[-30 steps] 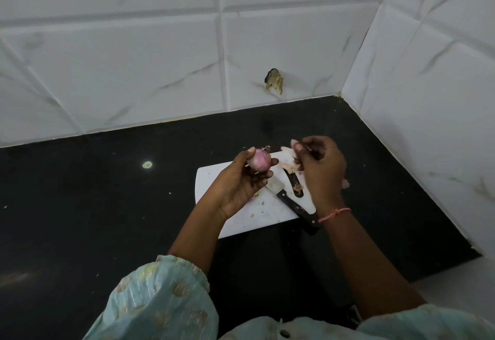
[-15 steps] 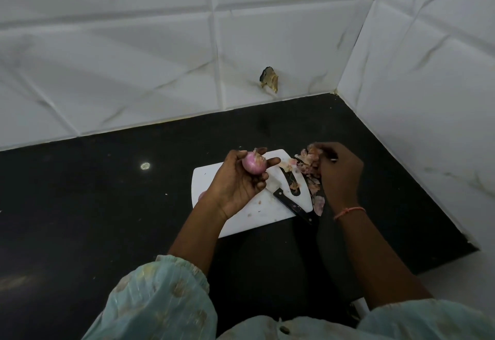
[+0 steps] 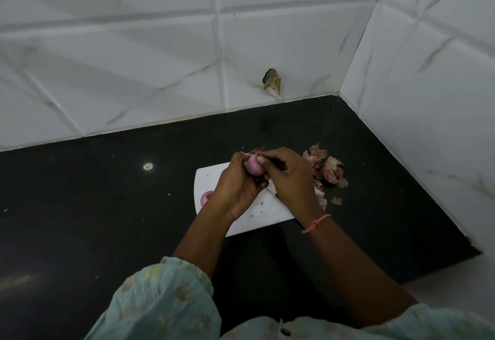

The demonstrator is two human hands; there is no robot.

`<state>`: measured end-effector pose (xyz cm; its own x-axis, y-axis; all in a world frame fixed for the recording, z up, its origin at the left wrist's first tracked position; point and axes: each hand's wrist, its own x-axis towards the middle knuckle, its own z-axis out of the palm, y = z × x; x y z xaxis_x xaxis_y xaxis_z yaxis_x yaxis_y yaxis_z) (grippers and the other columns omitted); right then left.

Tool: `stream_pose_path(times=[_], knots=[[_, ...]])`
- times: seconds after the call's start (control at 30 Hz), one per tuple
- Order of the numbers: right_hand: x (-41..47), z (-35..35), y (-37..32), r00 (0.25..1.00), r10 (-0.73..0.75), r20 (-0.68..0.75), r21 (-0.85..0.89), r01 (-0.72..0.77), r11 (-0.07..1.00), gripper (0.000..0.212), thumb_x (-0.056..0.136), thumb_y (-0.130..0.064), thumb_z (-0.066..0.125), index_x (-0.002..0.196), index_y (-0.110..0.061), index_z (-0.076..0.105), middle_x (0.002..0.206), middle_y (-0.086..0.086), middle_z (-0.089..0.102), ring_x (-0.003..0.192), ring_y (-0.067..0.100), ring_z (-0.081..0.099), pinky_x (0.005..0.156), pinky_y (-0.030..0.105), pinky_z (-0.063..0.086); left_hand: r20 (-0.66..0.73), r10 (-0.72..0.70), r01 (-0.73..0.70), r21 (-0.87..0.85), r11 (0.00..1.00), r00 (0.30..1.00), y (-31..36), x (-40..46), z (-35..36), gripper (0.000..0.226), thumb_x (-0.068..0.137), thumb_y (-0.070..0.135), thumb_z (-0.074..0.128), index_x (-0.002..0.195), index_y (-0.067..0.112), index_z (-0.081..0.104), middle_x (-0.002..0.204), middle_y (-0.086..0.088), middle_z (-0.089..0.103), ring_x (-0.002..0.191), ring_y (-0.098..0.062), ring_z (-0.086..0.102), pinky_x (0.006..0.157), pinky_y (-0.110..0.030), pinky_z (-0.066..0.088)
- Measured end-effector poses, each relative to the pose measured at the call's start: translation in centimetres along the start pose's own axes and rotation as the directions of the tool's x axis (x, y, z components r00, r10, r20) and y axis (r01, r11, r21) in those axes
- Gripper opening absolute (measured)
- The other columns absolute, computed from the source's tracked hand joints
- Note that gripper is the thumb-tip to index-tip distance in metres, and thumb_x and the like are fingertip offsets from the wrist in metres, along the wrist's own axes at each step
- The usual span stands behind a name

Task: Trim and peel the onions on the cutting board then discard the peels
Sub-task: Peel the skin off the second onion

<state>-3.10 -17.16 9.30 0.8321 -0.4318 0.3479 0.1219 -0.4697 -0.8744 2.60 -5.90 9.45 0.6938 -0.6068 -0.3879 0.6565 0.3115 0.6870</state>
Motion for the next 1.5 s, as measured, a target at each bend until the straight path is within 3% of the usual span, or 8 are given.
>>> stream_pose_path(times=[0.27,0.37,0.57,0.67,0.83,1.03,1.2,1.5], knots=[[0.6,0.9,1.1,0.993,0.002,-0.118,-0.162,-0.021,0.987,0.009,0.092,-0.007,0.061,0.095,-0.010,0.069,0.090,-0.007,0.066,0.085,0.004,0.059,0.077,0.009,0.044,0.001,-0.088,0.088,-0.033,0.996,0.996,-0.2,-0.2,0.4,0.036,0.104,0.030,0.034,0.123,0.007,0.054,0.087,-0.013,0.064,0.060,-0.014,0.055,0.056,-0.025,0.048],[1.1,-0.3,1.9,0.984,0.062,-0.169,-0.151,-0.088,0.985,0.011,0.097,-0.011,0.055,0.097,-0.010,0.066,0.088,-0.003,0.065,0.082,0.007,0.058,0.073,0.009,0.042,0.041,-0.101,0.103,-0.048,0.994,0.994,0.3,-0.4,0.5,0.040,0.102,0.030,0.032,0.126,0.007,0.055,0.104,-0.018,0.070,0.060,-0.015,0.052,0.051,-0.023,0.046],[2.9,-5.5,4.5,0.840,0.341,-0.422,-0.108,-0.420,0.901,0.034,0.105,-0.032,0.037,0.089,-0.011,0.058,0.077,-0.007,0.053,0.072,0.008,0.052,0.065,0.026,0.040,0.111,-0.117,0.129,-0.109,0.986,0.987,0.6,-0.5,0.3,0.040,0.099,0.031,0.034,0.121,0.008,0.058,0.124,-0.023,0.066,0.059,-0.014,0.053,0.050,-0.022,0.042],[2.7,-7.8,6.1,0.828,0.384,-0.409,-0.260,-0.510,0.820,0.030,0.104,-0.022,0.042,0.100,-0.004,0.065,0.091,0.007,0.063,0.087,0.018,0.058,0.075,0.030,0.043,0.121,-0.123,0.135,-0.099,0.986,0.985,0.6,-0.4,0.4,0.038,0.100,0.034,0.037,0.118,0.010,0.059,0.121,-0.021,0.067,0.060,-0.015,0.053,0.050,-0.022,0.041],[1.8,-8.7,7.1,0.895,0.231,-0.382,-0.415,-0.390,0.822,0.020,0.084,0.002,0.064,0.102,-0.005,0.066,0.114,0.013,0.057,0.105,0.025,0.056,0.081,0.025,0.041,0.084,-0.087,0.089,-0.021,0.996,0.993,0.3,-0.1,0.7,0.036,0.103,0.039,0.041,0.122,0.019,0.063,0.119,-0.012,0.068,0.061,-0.014,0.052,0.048,-0.022,0.036],[0.7,-4.4,1.8,0.997,0.071,-0.015,-0.115,-0.072,0.991,0.026,0.097,-0.038,0.055,0.115,-0.022,0.065,0.107,-0.008,0.066,0.097,0.007,0.063,0.082,0.024,0.051,0.051,-0.066,0.065,0.014,0.998,0.997,0.1,0.1,0.8,0.039,0.104,0.033,0.039,0.135,0.025,0.061,0.108,-0.009,0.066,0.068,-0.017,0.054,0.054,-0.026,0.039],[-0.1,-0.8,0.2,0.983,-0.108,0.149,-0.073,0.120,0.990,0.018,0.089,-0.024,0.070,0.106,-0.018,0.071,0.095,-0.012,0.057,0.087,0.006,0.059,0.071,0.018,0.047,0.050,-0.034,0.037,-0.051,0.998,0.998,0.3,-0.2,1.2,0.039,0.105,0.027,0.038,0.137,0.020,0.059,0.117,-0.010,0.069,0.110,-0.025,0.064,0.094,-0.040,0.049],[0.4,-0.5,0.6,0.999,-0.033,0.041,-0.023,0.034,0.999,0.014,0.085,0.001,0.067,0.092,-0.008,0.076,0.078,-0.010,0.058,0.072,-0.003,0.059,0.063,0.008,0.045,0.010,-0.069,0.069,0.016,0.997,0.998,0.4,0.0,0.8,0.037,0.104,0.020,0.034,0.133,0.014,0.056,0.081,-0.008,0.062,0.059,-0.016,0.051,0.047,-0.024,0.040]])
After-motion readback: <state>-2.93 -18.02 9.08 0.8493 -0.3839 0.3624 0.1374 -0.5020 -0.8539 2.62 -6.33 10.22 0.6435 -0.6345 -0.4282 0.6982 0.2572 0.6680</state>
